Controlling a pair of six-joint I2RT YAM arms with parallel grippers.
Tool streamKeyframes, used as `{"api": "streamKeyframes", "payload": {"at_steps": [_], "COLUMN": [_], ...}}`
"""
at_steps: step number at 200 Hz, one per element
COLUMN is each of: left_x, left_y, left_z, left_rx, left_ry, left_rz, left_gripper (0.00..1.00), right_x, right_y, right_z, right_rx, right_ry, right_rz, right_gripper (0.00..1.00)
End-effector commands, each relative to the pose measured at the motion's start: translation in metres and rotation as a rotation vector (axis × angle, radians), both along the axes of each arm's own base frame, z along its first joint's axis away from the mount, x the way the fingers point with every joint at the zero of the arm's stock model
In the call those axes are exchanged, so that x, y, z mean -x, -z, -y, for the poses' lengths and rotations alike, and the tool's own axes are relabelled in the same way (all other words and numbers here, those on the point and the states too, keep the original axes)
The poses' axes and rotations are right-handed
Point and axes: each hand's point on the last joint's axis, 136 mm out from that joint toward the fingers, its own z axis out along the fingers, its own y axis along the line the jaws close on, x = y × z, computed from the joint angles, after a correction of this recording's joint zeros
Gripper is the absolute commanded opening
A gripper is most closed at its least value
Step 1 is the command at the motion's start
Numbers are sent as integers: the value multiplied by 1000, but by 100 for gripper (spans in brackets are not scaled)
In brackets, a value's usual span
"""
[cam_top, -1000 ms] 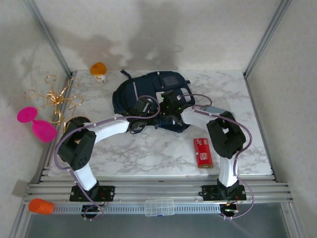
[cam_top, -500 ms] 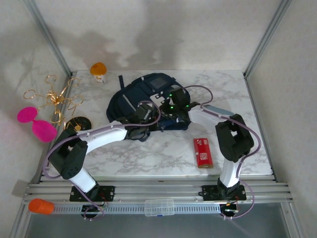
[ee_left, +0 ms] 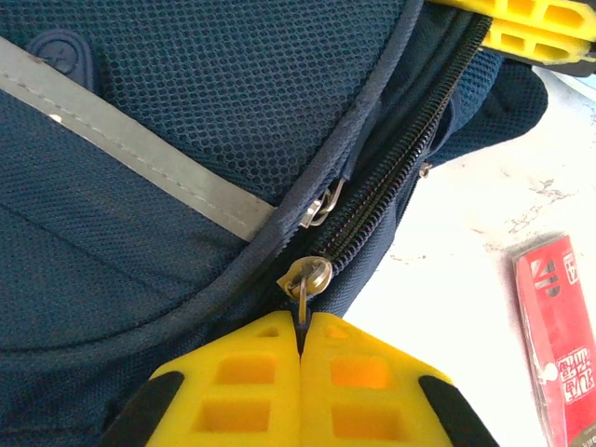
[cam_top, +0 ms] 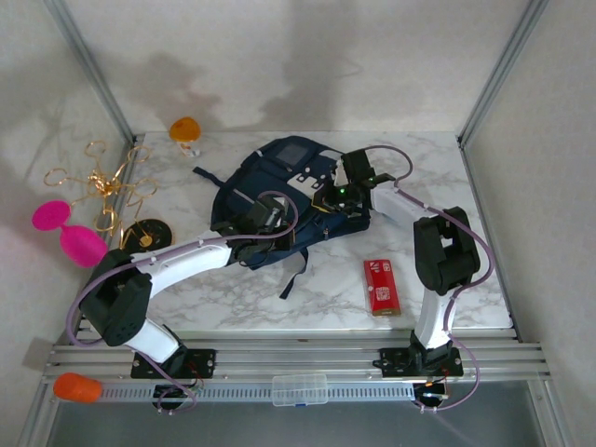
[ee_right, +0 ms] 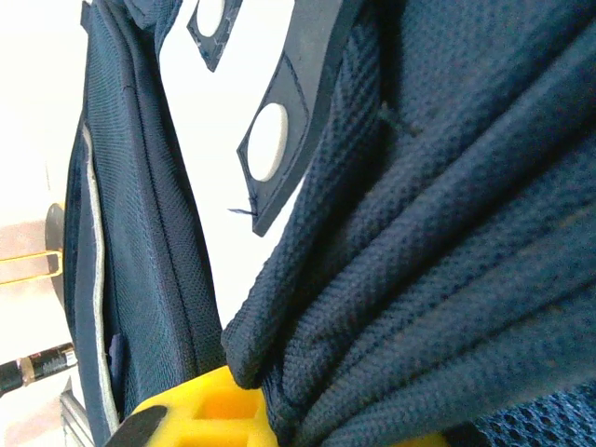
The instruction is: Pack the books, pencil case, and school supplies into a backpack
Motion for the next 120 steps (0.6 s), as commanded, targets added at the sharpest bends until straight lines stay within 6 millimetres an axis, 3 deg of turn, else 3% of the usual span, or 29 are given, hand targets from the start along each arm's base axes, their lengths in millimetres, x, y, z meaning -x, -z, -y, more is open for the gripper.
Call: {"api": "streamKeyframes", "payload": {"at_steps": [1, 9, 20, 43, 65, 93, 107, 120], "left_x": [-5, -7, -10, -13, -13, -13, -13, -12], "left_y": [3, 2, 1, -3, -2, -1, -1, 0], "left_z": [-15, -13, -11, -4, 0, 5, 5, 3], "left_rx": [-45, -36, -23, 17, 31, 45, 46, 37], "left_ry": [-34, -44, -52, -51, -37, -24, -22, -26], "left_rz": [-22, -20, -16, -9, -13, -19, -21, -22], "left_gripper": [0, 0, 0, 0, 0, 0, 0, 0], "right_x": [-13, -4, 9, 35, 43, 32, 23, 13], "right_y": [-17, -17, -17, -11, -4, -7, -2, -5], "right_z": [11, 8, 2, -15, -29, -48, -61, -76], "right_rx": [22, 12, -2, -82, -144, -162, -160, -161], "right_ry": [89, 108, 137, 203, 285, 343, 329, 286], "right_rz": [72, 58, 32, -56, -110, -66, -61, -19], "right_gripper": [28, 43, 57, 69, 68, 64, 56, 42]}}
